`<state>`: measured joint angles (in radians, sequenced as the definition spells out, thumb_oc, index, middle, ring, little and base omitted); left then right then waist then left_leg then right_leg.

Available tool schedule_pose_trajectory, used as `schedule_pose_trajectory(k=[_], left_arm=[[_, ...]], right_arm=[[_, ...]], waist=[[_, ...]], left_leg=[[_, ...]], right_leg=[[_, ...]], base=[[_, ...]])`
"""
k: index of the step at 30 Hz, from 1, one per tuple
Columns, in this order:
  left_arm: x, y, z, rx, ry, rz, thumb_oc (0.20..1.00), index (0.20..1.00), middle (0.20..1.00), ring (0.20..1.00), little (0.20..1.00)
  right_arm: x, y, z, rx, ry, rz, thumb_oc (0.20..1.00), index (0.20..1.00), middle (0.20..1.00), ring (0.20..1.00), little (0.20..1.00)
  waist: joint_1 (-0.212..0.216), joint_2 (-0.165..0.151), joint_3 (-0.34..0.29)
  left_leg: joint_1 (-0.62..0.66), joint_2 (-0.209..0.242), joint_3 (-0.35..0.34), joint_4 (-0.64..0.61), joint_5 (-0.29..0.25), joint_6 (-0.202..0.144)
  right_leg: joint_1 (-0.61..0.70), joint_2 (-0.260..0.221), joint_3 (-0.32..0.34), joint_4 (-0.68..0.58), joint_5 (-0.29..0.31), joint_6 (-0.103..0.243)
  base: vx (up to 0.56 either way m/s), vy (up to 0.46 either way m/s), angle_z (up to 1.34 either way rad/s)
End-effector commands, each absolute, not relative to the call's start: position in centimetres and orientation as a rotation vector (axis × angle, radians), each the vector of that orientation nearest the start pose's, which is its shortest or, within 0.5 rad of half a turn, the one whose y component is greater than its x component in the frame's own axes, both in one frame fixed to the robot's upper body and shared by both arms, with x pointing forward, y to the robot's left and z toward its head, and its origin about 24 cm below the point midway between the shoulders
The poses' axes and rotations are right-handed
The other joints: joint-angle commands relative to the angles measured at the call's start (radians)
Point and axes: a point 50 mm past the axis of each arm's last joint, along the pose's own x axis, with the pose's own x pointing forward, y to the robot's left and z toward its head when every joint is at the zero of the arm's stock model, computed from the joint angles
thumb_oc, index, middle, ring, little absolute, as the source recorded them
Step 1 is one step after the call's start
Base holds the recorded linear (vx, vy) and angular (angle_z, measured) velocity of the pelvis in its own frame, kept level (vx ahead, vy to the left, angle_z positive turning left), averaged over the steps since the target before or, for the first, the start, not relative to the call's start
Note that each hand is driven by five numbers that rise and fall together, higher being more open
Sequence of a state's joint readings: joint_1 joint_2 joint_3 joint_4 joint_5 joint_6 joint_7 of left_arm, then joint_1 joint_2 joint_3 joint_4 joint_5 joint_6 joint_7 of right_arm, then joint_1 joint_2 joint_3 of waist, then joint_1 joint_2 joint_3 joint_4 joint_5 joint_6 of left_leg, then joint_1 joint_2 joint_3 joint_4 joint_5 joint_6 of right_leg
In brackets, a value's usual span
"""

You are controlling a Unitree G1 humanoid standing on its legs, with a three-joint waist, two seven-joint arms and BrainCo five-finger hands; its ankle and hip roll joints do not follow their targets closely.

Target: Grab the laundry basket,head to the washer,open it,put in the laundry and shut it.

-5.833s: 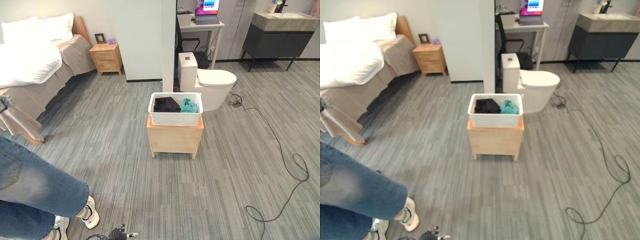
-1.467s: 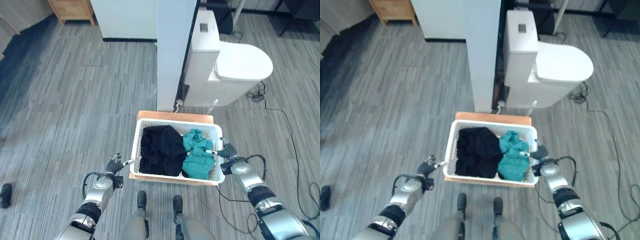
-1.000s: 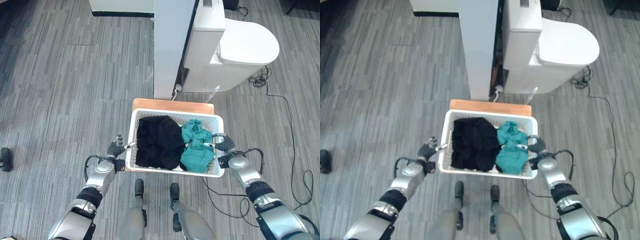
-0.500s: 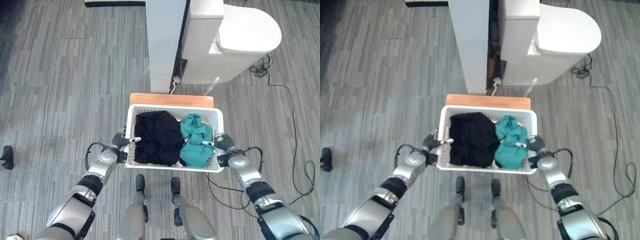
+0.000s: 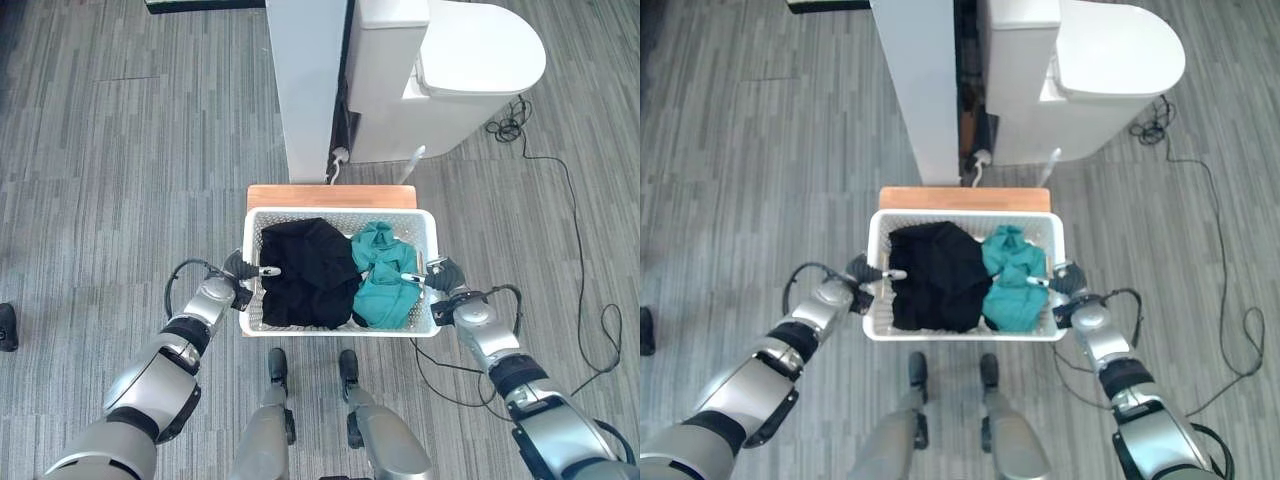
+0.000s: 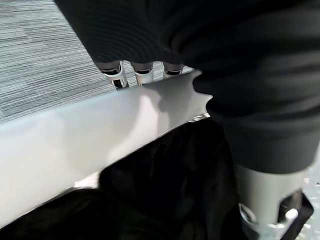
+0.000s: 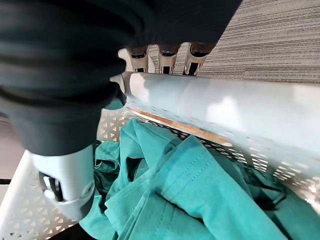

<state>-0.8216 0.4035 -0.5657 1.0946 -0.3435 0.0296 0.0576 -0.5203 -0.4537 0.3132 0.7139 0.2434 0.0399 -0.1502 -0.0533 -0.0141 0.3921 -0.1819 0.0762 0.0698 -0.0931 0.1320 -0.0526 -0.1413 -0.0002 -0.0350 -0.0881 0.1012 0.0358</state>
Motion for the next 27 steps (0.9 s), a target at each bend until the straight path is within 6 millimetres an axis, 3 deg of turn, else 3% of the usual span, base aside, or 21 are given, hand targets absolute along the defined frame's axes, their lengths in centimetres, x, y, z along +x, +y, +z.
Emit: schedule_pose_trajectory(k=[1, 7, 18, 22, 27], left_arm=[[38.2, 18.5, 5.2, 0.510, 0.350, -0.065, 1.000, 1.000, 1.000, 1.000, 1.000], [37.9, 18.1, 4.7, 0.498, 0.354, -0.079, 1.000, 1.000, 1.000, 1.000, 1.000], [36.4, 17.6, 2.2, 0.455, 0.396, -0.098, 1.000, 1.000, 1.000, 1.000, 1.000], [36.3, 17.5, 2.0, 0.449, 0.399, -0.096, 1.000, 1.000, 1.000, 1.000, 1.000], [35.9, 17.0, 1.5, 0.446, 0.403, -0.102, 1.000, 1.000, 1.000, 1.000, 1.000]], right_arm=[[32.4, -24.6, 3.2, -0.353, 0.254, -0.163, 1.000, 1.000, 1.000, 1.000, 1.000], [31.6, -25.3, 3.2, -0.323, 0.231, -0.193, 1.000, 1.000, 1.000, 1.000, 1.000], [31.5, -26.4, 8.3, -0.383, -0.019, -0.186, 1.000, 1.000, 1.000, 1.000, 1.000], [31.5, -26.7, 8.8, -0.393, -0.036, -0.199, 1.000, 1.000, 1.000, 1.000, 1.000], [30.9, -27.6, 7.9, -0.324, -0.017, -0.299, 1.000, 1.000, 1.000, 1.000, 1.000]], waist=[[-0.005, -0.020, -0.040], [-0.009, -0.023, -0.039], [-0.015, -0.021, -0.064], [-0.015, -0.023, -0.071], [-0.015, -0.020, -0.076]], left_leg=[[-0.031, 0.016, -0.011, 0.073, -0.062, 0.003], [-0.032, 0.014, -0.005, 0.087, -0.073, 0.006], [-0.015, 0.010, 0.012, 0.087, -0.093, 0.010], [-0.016, 0.010, 0.011, 0.092, -0.098, 0.011], [-0.028, 0.009, 0.003, 0.104, -0.103, 0.013]], right_leg=[[-0.072, -0.082, -0.031, 0.090, -0.034, 0.067], [-0.071, -0.083, -0.022, 0.088, -0.030, 0.068], [-0.064, -0.090, -0.013, 0.078, -0.032, 0.075], [-0.063, -0.090, -0.013, 0.077, -0.033, 0.075], [-0.064, -0.090, -0.017, 0.077, -0.035, 0.071]], base=[[0.00, 0.000, 0.00], [0.00, 0.011, -0.05], [0.02, 0.020, -0.10], [0.00, 0.000, 0.00], [0.00, 0.000, 0.00]])
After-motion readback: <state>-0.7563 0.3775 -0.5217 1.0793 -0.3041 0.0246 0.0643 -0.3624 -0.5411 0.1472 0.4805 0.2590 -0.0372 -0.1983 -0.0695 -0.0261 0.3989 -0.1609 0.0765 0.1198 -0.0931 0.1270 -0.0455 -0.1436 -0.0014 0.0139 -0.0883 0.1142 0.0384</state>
